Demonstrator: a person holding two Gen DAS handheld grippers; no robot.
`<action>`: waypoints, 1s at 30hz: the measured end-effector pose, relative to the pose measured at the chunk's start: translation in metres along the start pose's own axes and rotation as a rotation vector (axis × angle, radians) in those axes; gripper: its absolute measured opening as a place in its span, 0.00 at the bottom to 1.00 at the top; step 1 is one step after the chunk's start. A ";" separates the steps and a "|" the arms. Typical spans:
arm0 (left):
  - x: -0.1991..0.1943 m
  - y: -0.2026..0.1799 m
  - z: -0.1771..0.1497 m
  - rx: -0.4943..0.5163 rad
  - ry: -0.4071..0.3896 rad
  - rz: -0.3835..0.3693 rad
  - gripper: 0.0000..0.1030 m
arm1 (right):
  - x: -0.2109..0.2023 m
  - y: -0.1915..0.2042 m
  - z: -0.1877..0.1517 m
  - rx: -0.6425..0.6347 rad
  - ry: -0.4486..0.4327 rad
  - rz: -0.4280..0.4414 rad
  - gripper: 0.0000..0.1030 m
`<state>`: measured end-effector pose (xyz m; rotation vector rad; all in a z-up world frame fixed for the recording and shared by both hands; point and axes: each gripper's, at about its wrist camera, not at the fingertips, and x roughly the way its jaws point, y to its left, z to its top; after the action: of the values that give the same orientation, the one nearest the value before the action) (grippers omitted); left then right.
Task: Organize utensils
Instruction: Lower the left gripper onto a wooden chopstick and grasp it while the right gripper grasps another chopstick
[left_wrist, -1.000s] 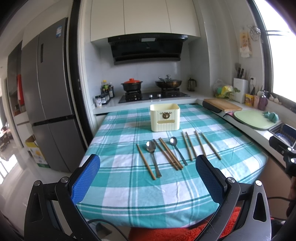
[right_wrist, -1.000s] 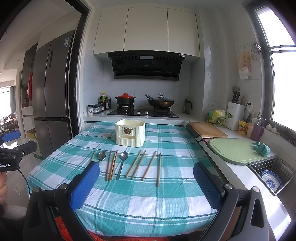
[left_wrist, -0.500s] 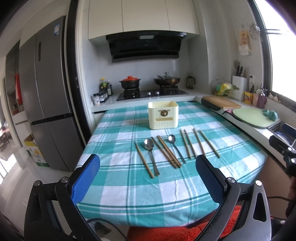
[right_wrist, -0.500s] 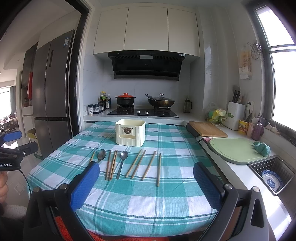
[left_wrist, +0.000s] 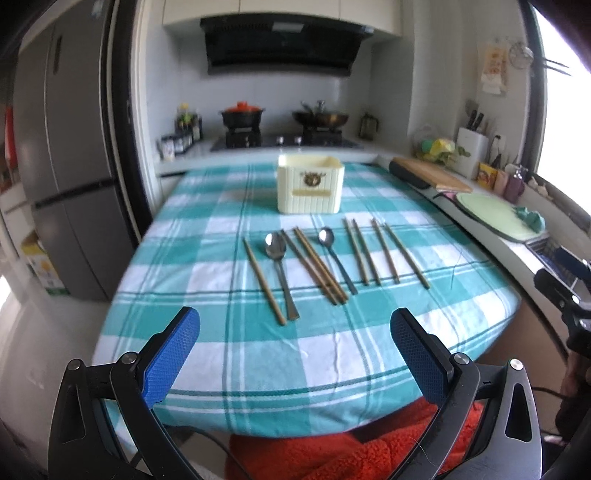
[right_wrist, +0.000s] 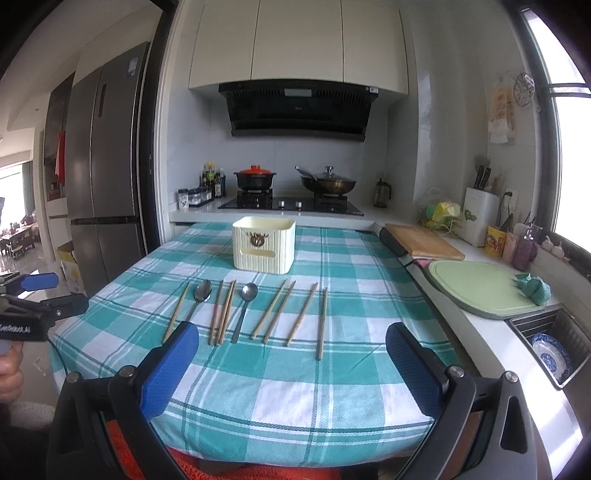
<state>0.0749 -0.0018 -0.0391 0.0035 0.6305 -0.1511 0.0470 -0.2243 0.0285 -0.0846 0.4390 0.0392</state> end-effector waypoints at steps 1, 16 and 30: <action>0.008 0.003 0.003 -0.002 0.010 0.001 1.00 | 0.005 -0.002 0.000 0.004 0.010 0.001 1.00; 0.197 0.072 0.046 -0.147 0.330 -0.020 1.00 | 0.142 -0.056 0.012 0.020 0.283 0.067 1.00; 0.306 0.089 0.040 -0.081 0.507 0.174 0.99 | 0.295 -0.084 0.001 0.072 0.547 0.123 0.95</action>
<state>0.3551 0.0415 -0.1904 0.0191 1.1376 0.0479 0.3191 -0.3018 -0.0897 0.0051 0.9916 0.1222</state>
